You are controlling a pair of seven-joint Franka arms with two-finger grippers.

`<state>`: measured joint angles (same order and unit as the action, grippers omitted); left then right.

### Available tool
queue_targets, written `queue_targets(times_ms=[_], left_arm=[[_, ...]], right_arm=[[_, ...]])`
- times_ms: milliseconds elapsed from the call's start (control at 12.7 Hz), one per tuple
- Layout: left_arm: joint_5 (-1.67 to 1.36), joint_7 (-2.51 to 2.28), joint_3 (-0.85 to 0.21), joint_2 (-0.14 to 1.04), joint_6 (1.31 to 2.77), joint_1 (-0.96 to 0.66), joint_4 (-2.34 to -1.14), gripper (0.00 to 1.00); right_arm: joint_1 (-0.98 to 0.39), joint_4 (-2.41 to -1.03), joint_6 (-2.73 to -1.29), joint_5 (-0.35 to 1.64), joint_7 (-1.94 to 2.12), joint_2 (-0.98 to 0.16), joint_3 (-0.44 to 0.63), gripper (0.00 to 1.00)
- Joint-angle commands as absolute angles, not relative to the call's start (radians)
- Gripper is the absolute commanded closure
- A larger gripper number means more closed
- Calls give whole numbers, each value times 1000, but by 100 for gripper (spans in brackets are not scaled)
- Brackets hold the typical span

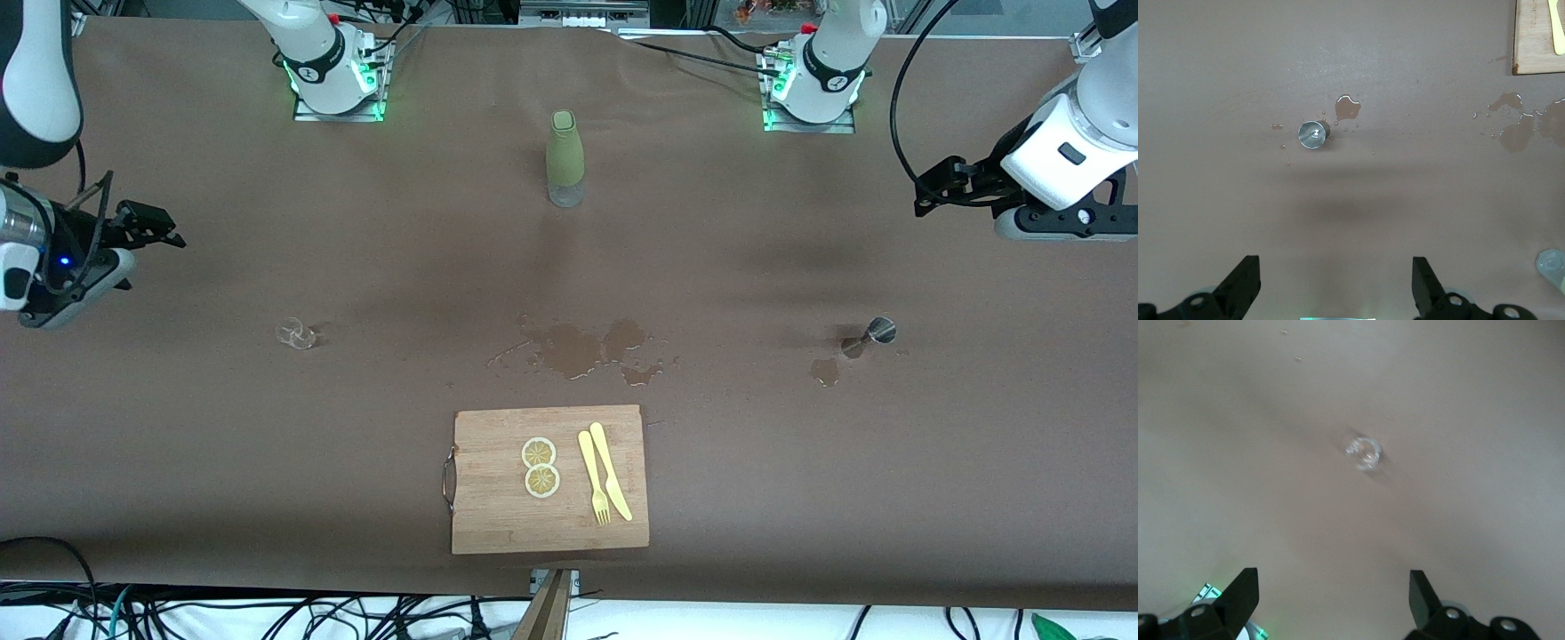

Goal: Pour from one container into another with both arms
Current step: 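Lower the right gripper to the glass beaker while the left gripper approaches the jigger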

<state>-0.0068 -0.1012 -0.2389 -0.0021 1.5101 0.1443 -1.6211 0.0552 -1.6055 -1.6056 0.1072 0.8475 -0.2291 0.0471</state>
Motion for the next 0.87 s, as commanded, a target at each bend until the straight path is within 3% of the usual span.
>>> queue_targets(times_ms=[0,787], left_arm=[[9,-118,-244,-5,1513,143,-1626,0],[8,-78,-249,43,1572,158,-1646,0]], right_arm=[[132,-1592,-1626,263,1065,-311,43,0],[308,-1591,-1681,770,1984,-682,43,0]])
